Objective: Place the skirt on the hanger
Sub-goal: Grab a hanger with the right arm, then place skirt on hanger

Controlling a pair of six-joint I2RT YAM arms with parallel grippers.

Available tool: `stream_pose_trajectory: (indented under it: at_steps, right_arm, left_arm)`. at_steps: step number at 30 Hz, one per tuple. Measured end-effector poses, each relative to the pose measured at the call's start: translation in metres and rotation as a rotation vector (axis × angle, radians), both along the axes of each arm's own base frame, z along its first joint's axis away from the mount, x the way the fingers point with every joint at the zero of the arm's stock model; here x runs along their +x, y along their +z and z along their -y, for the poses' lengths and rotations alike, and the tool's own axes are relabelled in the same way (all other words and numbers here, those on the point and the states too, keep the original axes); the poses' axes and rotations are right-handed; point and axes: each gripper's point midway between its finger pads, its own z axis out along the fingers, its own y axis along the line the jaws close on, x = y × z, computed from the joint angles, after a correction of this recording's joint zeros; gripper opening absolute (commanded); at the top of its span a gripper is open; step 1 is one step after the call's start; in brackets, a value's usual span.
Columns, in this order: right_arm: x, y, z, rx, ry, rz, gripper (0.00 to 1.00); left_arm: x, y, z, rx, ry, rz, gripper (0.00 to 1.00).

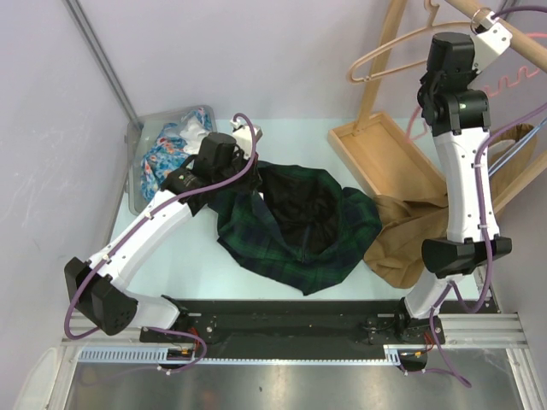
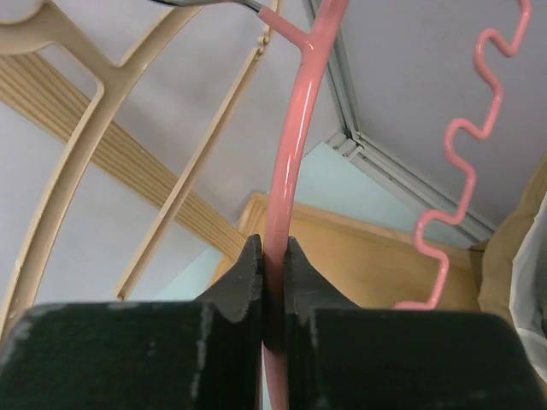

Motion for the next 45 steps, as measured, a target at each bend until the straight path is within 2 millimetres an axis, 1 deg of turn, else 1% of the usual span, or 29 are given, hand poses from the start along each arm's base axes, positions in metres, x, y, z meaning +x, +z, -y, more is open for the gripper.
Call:
stream_pose_trajectory:
  at_steps: [4,11,14,17,20,22,25,28,30,34,40,45]
  right_arm:
    - [-0.01,0.005,0.003,0.003,-0.001,0.006,0.0]
    - [-0.015,0.011,-0.006,0.01,0.035,0.019,0.0]
    - [-0.017,0.018,-0.017,0.0,0.066,0.036,0.0]
    - [-0.027,0.025,-0.038,-0.014,0.13,0.037,0.0]
    - [-0.037,0.027,-0.052,-0.01,0.185,0.04,0.0]
    - [-0.044,0.028,-0.056,-0.006,0.209,0.039,0.0]
    - [-0.055,0.02,-0.059,-0.003,0.246,0.023,0.0]
    - [-0.071,0.006,-0.066,0.008,0.307,-0.006,0.0]
    - [-0.084,-0.004,-0.075,0.025,0.378,-0.024,0.0]
    - [-0.107,-0.015,-0.092,0.055,0.508,-0.046,0.0]
    - [-0.143,-0.025,-0.128,0.102,0.762,-0.067,0.0]
    - [-0.181,-0.031,-0.166,0.144,1.039,-0.097,0.0]
  left_arm:
    - [0.0,0.001,0.002,-0.006,-0.007,0.0,0.0]
    - [-0.002,-0.001,0.003,-0.013,-0.013,-0.007,0.0]
    - [-0.002,-0.002,0.004,-0.015,-0.014,-0.009,0.0]
    - [-0.002,-0.002,0.004,-0.016,-0.014,-0.009,0.0]
    - [-0.002,-0.002,0.004,-0.017,-0.014,-0.009,0.0]
    - [-0.002,-0.003,0.004,-0.016,-0.013,-0.01,0.0]
    - [-0.002,-0.005,0.003,-0.015,-0.013,-0.011,0.0]
    - [-0.003,-0.006,0.003,-0.014,-0.013,-0.014,0.0]
    - [-0.003,-0.006,0.003,-0.014,-0.013,-0.013,0.0]
    - [-0.002,-0.006,0.003,-0.016,-0.013,-0.01,0.0]
    - [-0.002,-0.008,0.003,-0.013,-0.011,-0.011,0.0]
    - [-0.001,-0.006,0.0,-0.007,0.004,-0.001,0.0]
